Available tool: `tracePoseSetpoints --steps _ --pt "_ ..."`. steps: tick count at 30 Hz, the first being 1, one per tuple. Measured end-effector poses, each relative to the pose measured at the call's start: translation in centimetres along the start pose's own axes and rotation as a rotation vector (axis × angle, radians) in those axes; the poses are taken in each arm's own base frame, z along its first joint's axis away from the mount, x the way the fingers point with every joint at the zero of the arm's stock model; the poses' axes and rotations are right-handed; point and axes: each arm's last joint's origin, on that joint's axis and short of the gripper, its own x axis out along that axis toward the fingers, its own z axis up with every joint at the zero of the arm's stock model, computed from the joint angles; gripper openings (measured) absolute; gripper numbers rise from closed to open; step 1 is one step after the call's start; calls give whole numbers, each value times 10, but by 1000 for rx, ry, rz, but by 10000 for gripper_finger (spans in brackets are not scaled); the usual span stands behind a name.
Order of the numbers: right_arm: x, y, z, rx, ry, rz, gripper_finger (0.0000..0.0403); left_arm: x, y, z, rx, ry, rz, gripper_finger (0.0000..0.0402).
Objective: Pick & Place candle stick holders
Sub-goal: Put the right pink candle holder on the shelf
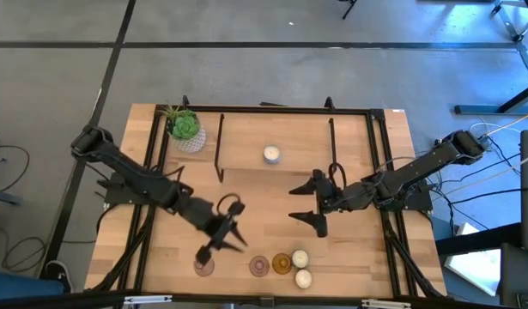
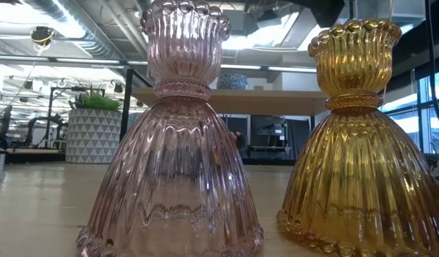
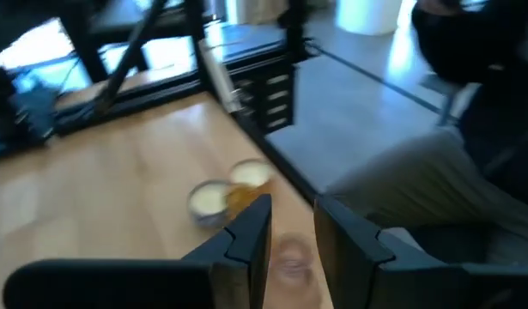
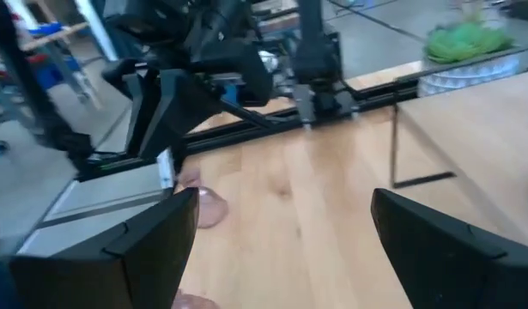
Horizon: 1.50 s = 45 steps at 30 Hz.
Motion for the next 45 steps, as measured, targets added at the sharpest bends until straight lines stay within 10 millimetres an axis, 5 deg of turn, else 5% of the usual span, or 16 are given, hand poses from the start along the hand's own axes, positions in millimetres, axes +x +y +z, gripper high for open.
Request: tracePoseSetpoints --steps 7,14,25,37,45 --pt "2 6 3 21 -11 133 346 -4 -27 8 108 -62 -81 86" --pt "18 13 2 20 -10 134 346 -30 -39 27 116 -181 -67 86" --pt "65 62 12 -124 227 192 346 -37 -52 19 109 -75 92 86" --pt "102 99 -6 -182 464 141 346 -41 -51 17 80 -51 96 86" --pt "111 97 -34 -21 526 -43 346 -45 -53 14 74 -13 106 86"
